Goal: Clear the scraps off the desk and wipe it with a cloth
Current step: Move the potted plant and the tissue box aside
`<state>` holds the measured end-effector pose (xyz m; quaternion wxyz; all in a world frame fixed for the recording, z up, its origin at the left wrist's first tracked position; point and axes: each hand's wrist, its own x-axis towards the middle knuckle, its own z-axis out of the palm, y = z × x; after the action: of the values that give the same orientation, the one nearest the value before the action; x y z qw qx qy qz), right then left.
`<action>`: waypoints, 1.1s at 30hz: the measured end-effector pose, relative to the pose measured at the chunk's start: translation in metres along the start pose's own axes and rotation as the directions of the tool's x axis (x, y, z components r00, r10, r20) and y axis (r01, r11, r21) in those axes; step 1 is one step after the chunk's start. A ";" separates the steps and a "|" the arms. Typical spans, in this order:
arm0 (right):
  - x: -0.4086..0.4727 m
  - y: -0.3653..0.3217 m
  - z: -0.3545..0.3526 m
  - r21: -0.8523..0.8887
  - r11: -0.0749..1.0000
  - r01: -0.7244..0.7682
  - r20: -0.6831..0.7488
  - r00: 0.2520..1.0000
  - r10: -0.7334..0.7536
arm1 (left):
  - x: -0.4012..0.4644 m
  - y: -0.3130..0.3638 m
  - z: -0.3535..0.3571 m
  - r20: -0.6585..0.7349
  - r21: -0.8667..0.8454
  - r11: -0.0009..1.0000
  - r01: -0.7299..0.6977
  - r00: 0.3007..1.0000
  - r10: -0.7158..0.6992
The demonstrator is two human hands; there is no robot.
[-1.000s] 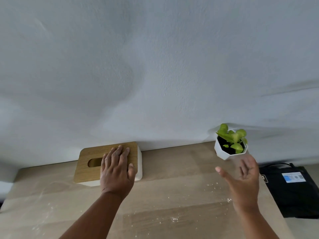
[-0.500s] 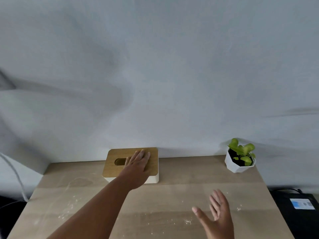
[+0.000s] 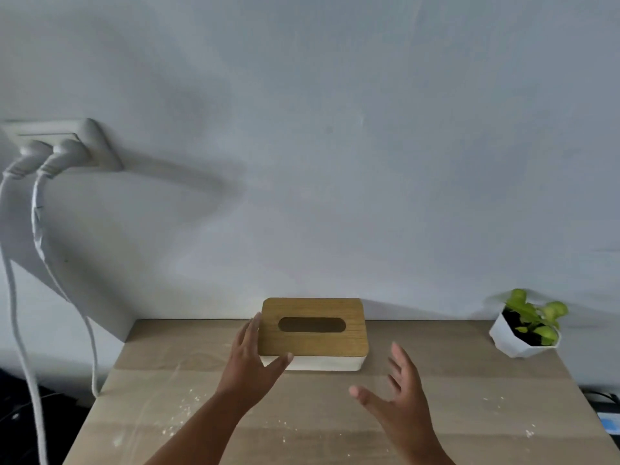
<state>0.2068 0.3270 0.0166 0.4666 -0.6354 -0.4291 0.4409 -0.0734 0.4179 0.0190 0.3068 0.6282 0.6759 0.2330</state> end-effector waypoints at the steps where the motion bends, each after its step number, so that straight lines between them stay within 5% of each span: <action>1: 0.005 -0.002 0.006 -0.003 1.000 0.002 0.001 1.000 -0.002 | 0.002 -0.003 -0.001 0.012 -0.037 0.999 0.016 1.000 -0.016; 9: 0.034 0.001 0.036 -0.073 0.997 -0.026 0.005 1.000 0.027 | 0.012 -0.015 0.008 0.087 -0.353 0.931 0.089 0.994 -0.062; 20: 0.039 0.005 0.051 -0.063 0.998 0.030 -0.086 0.996 -0.035 | 0.009 -0.013 0.013 0.027 -0.450 0.893 0.016 1.000 -0.004; 33: 0.018 0.007 -0.011 -0.046 0.998 0.031 -0.143 0.989 -0.037 | -0.020 0.024 0.031 0.068 -0.492 0.870 0.007 0.997 0.031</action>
<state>0.2226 0.3406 0.0087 0.4899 -0.6681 -0.4147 0.3763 -0.0343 0.3986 0.0166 0.4800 0.5418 0.5786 0.3759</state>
